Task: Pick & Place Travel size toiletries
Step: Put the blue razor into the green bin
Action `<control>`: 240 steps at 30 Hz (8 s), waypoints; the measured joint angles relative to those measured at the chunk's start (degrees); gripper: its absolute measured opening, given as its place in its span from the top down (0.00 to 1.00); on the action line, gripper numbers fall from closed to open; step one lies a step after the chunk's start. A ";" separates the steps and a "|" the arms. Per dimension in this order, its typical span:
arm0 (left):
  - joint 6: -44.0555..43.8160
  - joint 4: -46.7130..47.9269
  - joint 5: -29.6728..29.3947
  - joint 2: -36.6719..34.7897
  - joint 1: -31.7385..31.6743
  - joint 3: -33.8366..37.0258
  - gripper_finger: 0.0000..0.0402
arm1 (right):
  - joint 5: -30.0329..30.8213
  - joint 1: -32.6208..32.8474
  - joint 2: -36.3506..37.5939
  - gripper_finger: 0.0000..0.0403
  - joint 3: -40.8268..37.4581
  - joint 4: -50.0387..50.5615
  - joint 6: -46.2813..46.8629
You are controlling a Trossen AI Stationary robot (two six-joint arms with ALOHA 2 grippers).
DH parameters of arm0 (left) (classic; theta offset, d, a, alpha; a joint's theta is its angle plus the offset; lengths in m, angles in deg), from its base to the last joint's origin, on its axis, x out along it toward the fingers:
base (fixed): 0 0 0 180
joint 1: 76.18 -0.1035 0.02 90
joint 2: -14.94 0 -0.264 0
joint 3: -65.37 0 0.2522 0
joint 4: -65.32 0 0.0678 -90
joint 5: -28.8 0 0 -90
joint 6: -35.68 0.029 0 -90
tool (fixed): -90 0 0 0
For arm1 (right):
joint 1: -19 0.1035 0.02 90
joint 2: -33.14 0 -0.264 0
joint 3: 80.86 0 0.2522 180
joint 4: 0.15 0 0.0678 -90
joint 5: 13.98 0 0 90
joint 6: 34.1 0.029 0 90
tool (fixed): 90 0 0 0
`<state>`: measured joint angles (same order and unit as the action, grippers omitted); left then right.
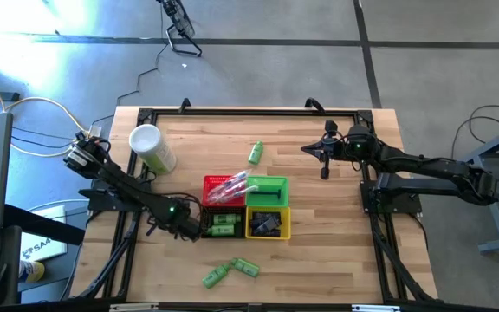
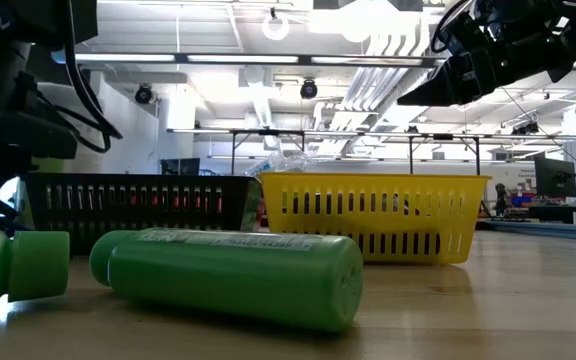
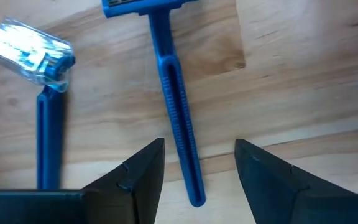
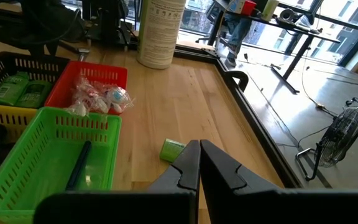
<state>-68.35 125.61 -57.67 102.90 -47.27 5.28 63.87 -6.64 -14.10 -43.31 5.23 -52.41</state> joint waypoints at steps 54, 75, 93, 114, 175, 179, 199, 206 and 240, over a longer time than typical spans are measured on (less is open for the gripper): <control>1.56 -5.27 0.42 -0.38 -0.02 2.67 0.90 | 0.00 0.00 0.00 0.99 -0.02 0.00 0.00; 1.75 7.27 -3.06 -6.81 0.00 2.92 0.93 | 0.00 -0.02 0.00 0.99 -0.04 0.00 0.00; 17.73 11.30 -32.65 -21.59 -0.02 -4.88 0.94 | 0.00 0.00 0.00 0.99 -0.04 -0.02 -0.02; 65.00 -20.27 -48.73 -20.28 -10.50 -6.91 0.94 | -1.50 -0.02 0.00 0.99 -0.04 -1.71 0.02; 105.72 -62.44 -2.38 -12.31 -36.41 -1.55 0.94 | -4.56 14.10 -45.88 0.60 17.19 -51.74 20.04; 105.72 -62.11 -2.38 -12.31 -36.41 -1.55 0.94 | -4.54 14.05 -45.88 0.65 17.29 -51.90 20.04; 105.59 -61.94 -2.40 -12.35 -36.41 -1.55 0.93 | -4.46 14.05 -45.88 0.90 17.29 -51.82 19.59; 105.60 -61.82 -2.44 -12.35 -36.41 -1.55 0.93 | -4.31 14.05 -45.88 0.92 17.29 -51.76 19.61; 107.71 -55.65 -8.93 -19.89 -36.41 -1.64 0.65 | -4.57 12.34 -37.17 0.93 17.25 -30.48 19.61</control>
<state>39.36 69.96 -66.60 83.01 -83.68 3.64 59.30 5.70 -51.27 -26.07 -25.25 -32.79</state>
